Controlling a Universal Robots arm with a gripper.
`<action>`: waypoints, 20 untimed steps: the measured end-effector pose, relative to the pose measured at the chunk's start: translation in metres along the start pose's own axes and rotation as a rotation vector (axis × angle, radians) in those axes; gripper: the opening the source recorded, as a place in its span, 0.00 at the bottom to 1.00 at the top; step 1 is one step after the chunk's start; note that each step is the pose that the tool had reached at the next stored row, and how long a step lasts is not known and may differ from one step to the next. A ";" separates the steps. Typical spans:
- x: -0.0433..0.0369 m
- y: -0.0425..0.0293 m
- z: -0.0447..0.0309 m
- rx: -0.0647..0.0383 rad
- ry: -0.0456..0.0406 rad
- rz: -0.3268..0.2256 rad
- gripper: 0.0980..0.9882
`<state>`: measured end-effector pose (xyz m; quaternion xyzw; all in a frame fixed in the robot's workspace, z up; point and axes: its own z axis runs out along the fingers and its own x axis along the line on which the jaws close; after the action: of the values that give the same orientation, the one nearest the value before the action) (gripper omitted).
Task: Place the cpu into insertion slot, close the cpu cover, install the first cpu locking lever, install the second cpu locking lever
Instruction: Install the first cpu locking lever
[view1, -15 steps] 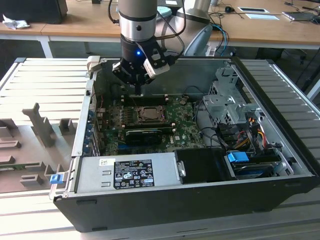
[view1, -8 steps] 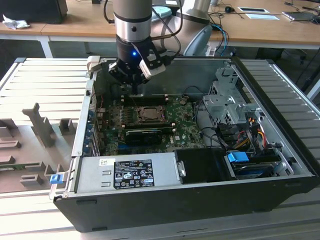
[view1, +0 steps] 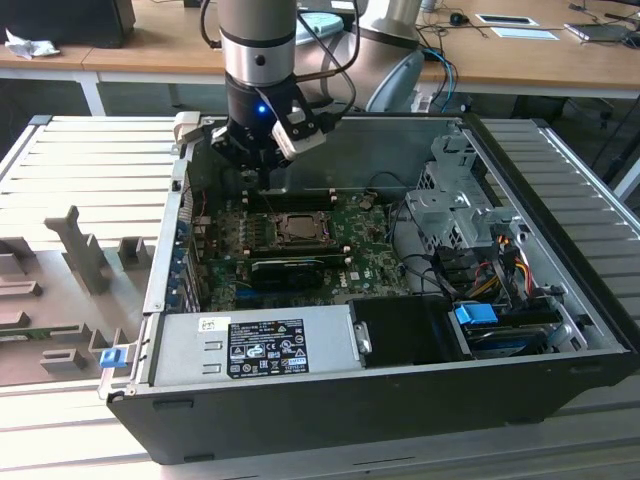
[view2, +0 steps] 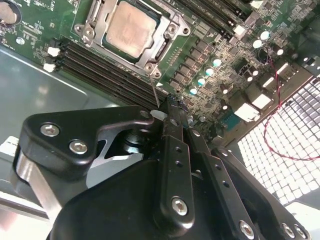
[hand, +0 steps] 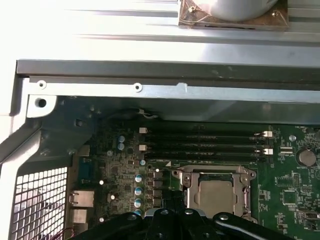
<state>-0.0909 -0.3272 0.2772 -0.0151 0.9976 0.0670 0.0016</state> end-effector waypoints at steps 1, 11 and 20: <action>0.0005 0.0000 0.0002 -0.001 0.0001 -0.001 0.01; 0.0155 0.0026 0.0088 -0.002 -0.0039 -0.010 0.01; 0.0250 0.0140 0.0224 -0.003 -0.0022 -0.021 0.01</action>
<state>-0.1163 -0.3111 0.2568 -0.0256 0.9973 0.0682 0.0034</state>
